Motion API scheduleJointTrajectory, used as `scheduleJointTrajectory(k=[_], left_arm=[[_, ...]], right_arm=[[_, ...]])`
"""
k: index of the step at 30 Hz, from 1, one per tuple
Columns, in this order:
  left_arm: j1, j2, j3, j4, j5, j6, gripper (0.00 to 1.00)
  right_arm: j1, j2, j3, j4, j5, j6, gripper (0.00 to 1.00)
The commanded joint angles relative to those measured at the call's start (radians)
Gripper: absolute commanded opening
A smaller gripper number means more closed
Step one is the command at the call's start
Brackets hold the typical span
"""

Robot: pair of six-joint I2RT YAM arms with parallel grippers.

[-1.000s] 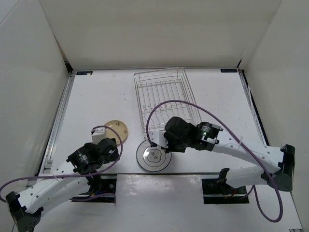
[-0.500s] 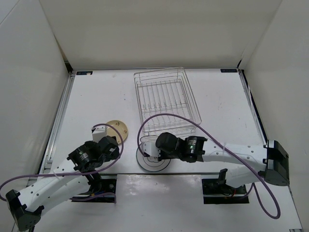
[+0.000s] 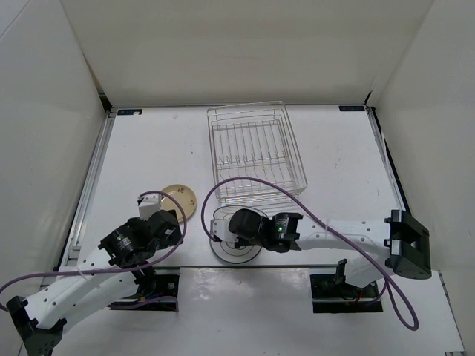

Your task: Unload the plates from the dish rack

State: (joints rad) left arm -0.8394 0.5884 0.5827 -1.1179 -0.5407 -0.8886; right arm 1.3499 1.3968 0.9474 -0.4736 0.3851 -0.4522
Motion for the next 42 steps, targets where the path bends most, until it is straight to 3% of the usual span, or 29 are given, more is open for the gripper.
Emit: scheduleJointTrajectory(k=[1, 2, 4, 6, 9, 15, 17, 20, 21, 25, 28, 33, 34, 36, 41, 42], left_arm=[[0.006, -0.019, 0.012, -0.025, -0.027, -0.013, 1.00], [0.006, -0.021, 0.012, -0.029, -0.028, -0.013, 1.00], [0.006, -0.030, 0.006, -0.031, -0.031, -0.016, 1.00], [0.006, -0.038, 0.002, -0.031, -0.031, -0.016, 1.00], [0.007, -0.035, 0.008, -0.026, -0.028, -0.015, 1.00], [0.006, -0.019, 0.022, -0.023, -0.030, 0.002, 1.00], [0.005, -0.010, 0.022, -0.010, -0.025, 0.002, 1.00], [0.007, -0.001, 0.000, 0.033, 0.022, -0.001, 1.00], [0.006, 0.007, -0.009, 0.084, 0.033, 0.000, 1.00], [0.006, 0.025, -0.081, 0.199, 0.119, -0.027, 1.00], [0.005, 0.053, -0.177, 0.315, 0.202, -0.049, 1.00], [0.007, 0.077, -0.181, 0.360, 0.229, -0.030, 1.00], [0.005, 0.086, -0.172, 0.357, 0.226, -0.020, 1.00], [0.006, 0.087, -0.132, 0.340, 0.210, 0.017, 1.00], [0.006, 0.096, -0.067, 0.316, 0.170, 0.097, 0.98], [0.008, 0.097, -0.058, 0.307, 0.165, 0.118, 0.97]], right_arm=[[0.015, -0.015, 0.071, -0.034, -0.043, 0.037, 0.22], [0.020, -0.019, 0.074, -0.040, -0.049, 0.038, 0.22], [0.023, -0.031, 0.082, -0.065, -0.074, 0.026, 0.39], [0.032, -0.035, 0.109, -0.085, -0.113, -0.002, 0.65], [0.028, -0.038, 0.157, -0.170, -0.172, -0.011, 0.82], [0.026, -0.071, 0.338, -0.306, -0.287, -0.008, 0.90], [0.023, -0.079, 0.361, -0.297, -0.250, -0.005, 0.90], [0.020, -0.090, 0.369, -0.226, -0.068, -0.060, 0.90], [0.018, -0.094, 0.326, -0.151, 0.101, -0.077, 0.90], [-0.027, -0.128, 0.258, -0.123, 0.157, -0.089, 0.00], [-0.078, -0.186, 0.164, -0.184, 0.017, -0.025, 0.00], [-0.213, -0.242, 0.097, -0.116, 0.084, 0.004, 0.00], [-0.236, -0.245, 0.100, -0.105, 0.131, 0.010, 0.06], [-0.335, -0.228, 0.128, -0.099, 0.175, 0.049, 0.32], [-0.576, -0.113, 0.239, -0.144, 0.137, 0.162, 0.36], [-0.678, -0.038, 0.267, -0.170, 0.118, 0.184, 0.43]])
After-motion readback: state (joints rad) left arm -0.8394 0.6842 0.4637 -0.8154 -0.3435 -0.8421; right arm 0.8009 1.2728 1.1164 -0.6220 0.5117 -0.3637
